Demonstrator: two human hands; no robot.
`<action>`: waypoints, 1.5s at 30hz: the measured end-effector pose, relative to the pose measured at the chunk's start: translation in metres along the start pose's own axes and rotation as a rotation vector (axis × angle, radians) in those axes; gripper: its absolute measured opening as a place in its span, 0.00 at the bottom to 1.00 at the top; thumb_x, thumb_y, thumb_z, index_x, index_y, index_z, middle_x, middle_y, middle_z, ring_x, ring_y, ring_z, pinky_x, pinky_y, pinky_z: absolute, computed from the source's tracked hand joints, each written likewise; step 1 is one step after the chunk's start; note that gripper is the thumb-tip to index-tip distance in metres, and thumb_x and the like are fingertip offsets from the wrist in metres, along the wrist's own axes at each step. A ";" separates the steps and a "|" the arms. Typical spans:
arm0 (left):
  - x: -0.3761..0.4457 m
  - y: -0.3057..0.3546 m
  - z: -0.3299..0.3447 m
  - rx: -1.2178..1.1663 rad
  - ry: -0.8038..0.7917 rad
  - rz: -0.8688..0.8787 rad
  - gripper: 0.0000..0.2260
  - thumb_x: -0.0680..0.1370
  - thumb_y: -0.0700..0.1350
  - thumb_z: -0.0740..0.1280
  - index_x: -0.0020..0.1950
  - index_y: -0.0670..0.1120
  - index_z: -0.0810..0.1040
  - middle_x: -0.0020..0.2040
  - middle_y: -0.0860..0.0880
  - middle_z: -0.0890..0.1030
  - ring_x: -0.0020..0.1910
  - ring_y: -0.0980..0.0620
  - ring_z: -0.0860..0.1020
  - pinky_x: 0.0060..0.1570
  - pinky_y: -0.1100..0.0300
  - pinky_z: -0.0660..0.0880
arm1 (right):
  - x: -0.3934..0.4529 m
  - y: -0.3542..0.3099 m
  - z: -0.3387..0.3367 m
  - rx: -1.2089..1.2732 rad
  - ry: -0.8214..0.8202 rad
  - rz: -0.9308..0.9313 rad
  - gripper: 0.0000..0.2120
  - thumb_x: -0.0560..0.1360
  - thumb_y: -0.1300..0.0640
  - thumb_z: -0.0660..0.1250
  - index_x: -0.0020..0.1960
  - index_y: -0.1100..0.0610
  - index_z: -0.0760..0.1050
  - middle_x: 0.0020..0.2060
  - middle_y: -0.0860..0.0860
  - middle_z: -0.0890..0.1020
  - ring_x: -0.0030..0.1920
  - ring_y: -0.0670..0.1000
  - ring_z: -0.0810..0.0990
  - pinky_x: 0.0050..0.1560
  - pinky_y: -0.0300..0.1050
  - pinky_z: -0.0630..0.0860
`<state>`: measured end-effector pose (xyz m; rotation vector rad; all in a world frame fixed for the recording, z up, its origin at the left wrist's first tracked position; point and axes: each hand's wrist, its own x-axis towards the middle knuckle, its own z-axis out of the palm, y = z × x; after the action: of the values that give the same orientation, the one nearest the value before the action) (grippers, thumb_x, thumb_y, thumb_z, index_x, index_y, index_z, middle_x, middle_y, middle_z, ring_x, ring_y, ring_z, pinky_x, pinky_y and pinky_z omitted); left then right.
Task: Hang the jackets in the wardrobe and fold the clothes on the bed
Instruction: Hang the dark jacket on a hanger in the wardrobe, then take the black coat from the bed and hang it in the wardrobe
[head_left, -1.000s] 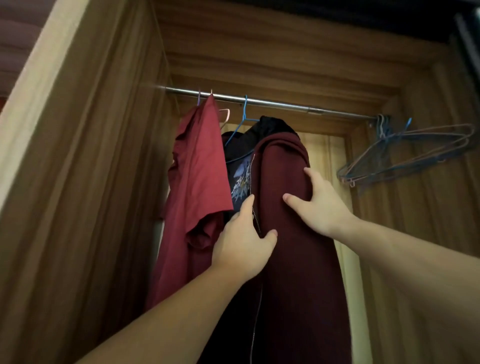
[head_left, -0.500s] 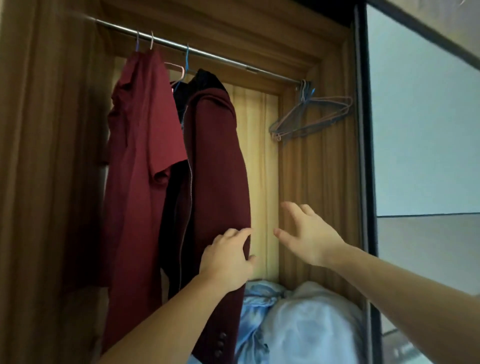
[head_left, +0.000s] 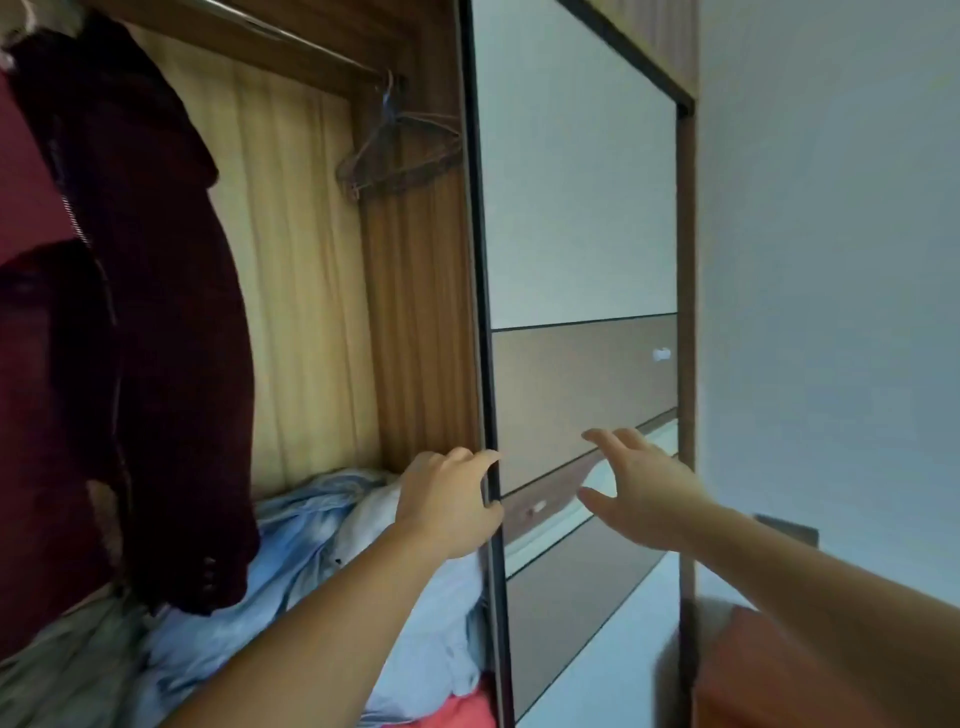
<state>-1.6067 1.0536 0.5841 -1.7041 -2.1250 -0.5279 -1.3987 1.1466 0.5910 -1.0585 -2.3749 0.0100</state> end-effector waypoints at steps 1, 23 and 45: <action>0.002 0.013 0.012 -0.018 -0.015 0.030 0.22 0.73 0.56 0.63 0.67 0.56 0.71 0.60 0.51 0.76 0.59 0.45 0.74 0.52 0.54 0.73 | -0.012 0.014 -0.002 -0.034 -0.003 0.040 0.32 0.76 0.38 0.60 0.75 0.44 0.53 0.70 0.48 0.65 0.65 0.54 0.71 0.61 0.51 0.73; -0.117 0.236 0.148 -0.520 -0.438 0.867 0.29 0.74 0.59 0.63 0.74 0.59 0.62 0.73 0.54 0.68 0.69 0.50 0.68 0.62 0.51 0.71 | -0.393 0.012 -0.029 -0.462 -0.016 1.249 0.29 0.73 0.33 0.57 0.71 0.44 0.63 0.68 0.48 0.70 0.68 0.54 0.67 0.64 0.55 0.66; -0.503 0.340 -0.047 -0.567 -0.596 1.479 0.27 0.73 0.57 0.63 0.72 0.58 0.66 0.69 0.54 0.70 0.68 0.50 0.69 0.59 0.51 0.73 | -0.752 -0.250 -0.106 -0.487 0.212 1.818 0.32 0.73 0.33 0.60 0.72 0.46 0.61 0.66 0.48 0.69 0.66 0.53 0.68 0.61 0.52 0.69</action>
<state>-1.1693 0.6751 0.3939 -3.3346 -0.3555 -0.1154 -1.1079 0.4311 0.3843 -2.7871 -0.5303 -0.0249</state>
